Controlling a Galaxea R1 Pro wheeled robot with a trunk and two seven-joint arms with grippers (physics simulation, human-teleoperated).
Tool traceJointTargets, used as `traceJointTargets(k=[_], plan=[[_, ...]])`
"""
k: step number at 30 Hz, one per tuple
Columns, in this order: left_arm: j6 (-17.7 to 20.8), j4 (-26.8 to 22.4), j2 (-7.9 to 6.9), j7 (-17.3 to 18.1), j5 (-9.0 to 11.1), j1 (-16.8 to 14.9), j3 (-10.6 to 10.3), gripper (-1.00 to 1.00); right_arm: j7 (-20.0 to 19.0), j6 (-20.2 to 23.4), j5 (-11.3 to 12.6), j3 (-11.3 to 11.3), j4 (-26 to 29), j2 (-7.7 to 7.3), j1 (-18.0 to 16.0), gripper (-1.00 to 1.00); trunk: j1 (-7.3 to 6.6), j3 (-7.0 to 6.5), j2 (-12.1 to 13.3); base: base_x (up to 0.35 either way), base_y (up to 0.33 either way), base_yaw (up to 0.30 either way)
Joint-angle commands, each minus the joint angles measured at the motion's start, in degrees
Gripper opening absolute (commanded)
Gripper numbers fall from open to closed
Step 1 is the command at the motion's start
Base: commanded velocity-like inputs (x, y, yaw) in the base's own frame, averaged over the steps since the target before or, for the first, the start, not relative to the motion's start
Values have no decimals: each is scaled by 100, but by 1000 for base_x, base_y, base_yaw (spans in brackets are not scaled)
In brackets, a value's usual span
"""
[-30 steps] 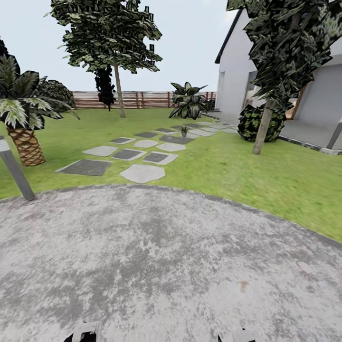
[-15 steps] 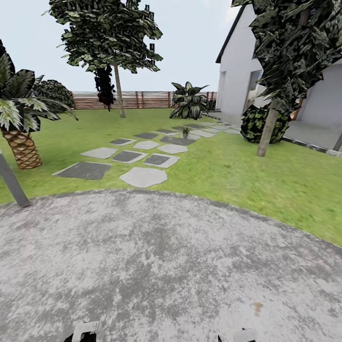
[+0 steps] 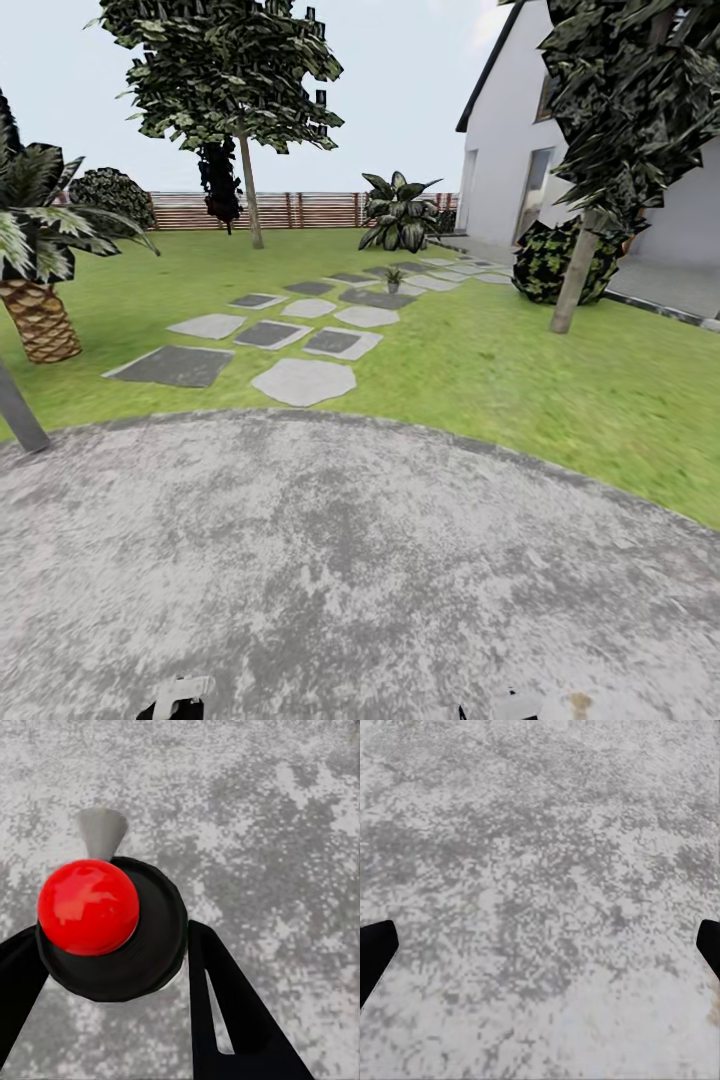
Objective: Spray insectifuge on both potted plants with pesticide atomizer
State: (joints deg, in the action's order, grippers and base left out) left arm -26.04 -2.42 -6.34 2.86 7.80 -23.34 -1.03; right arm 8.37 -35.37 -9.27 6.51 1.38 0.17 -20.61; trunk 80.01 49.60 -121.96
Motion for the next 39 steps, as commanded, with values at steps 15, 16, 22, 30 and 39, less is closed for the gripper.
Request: traceJointTargets(k=[15, 16, 22, 30, 39], plan=[[-15, 5, -9, 30, 58, -4, -17, -100, 49, -5, -33, 49, -6, 2, -4, 100, 3, 5, -2, 341, 6, 0], [-15, 5, -5, 30, 64, -4, -18, -100, 45, -5, -32, 53, -4, 10, -4, 100, 3, 5, -2, 340, 0, 0], [-15, 5, 6, 36, 62, -4, -20, -100, 54, -5, -23, 48, 3, 107, -4, 100, 3, 5, -2, 340, 0, 0], [-15, 12, 13, 30, 52, -4, -20, -100, 84, -13, -16, 25, 9, 57, -4, 100, 3, 5, -2, 341, 0, 0], [-15, 14, 18, 33, 38, -4, -20, -100, 86, -54, -5, 21, 19, 61, -4, 100, 3, 5, -2, 341, 0, 0]])
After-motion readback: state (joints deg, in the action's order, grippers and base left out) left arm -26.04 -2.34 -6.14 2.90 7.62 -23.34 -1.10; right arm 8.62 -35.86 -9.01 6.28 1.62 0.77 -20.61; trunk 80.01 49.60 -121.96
